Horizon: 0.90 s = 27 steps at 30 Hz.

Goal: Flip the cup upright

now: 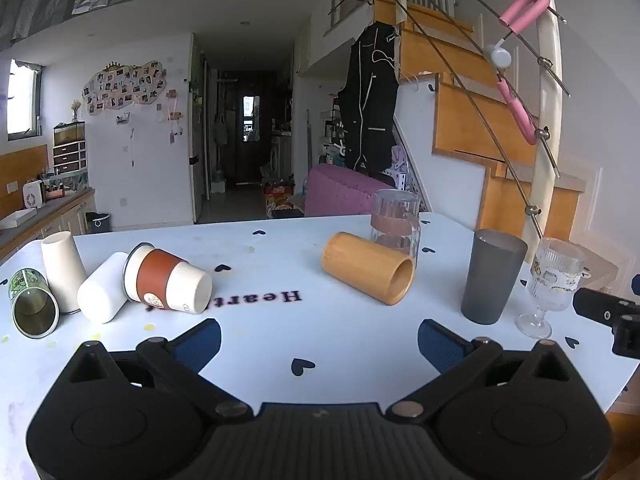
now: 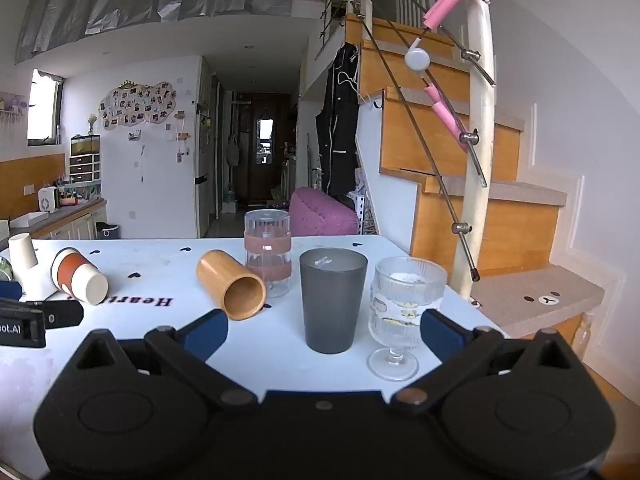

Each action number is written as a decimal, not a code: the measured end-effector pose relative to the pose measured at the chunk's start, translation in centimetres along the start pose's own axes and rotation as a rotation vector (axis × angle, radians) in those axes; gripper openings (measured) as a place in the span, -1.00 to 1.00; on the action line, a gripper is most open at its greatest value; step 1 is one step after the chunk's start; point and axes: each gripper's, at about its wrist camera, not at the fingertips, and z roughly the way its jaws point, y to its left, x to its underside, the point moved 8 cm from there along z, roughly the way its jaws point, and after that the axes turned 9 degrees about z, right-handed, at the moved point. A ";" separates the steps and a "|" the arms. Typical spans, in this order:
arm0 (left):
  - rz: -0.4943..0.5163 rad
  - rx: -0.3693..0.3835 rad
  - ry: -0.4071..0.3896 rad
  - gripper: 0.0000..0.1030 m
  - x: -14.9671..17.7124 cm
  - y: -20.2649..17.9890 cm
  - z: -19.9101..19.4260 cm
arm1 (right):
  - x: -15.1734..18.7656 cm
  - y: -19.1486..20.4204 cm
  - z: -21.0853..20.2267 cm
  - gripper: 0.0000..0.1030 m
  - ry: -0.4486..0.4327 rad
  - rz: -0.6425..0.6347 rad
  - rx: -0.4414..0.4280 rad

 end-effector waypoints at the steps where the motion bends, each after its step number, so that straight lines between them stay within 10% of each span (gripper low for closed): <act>1: 0.000 0.000 0.000 1.00 0.0 0.0 0.0 | 0.0 0.0 0.0 1.00 -0.002 -0.005 0.003; 27: 0.007 -0.008 -0.001 1.00 0.0 0.0 0.0 | 0.2 0.1 0.2 1.00 0.003 -0.007 0.007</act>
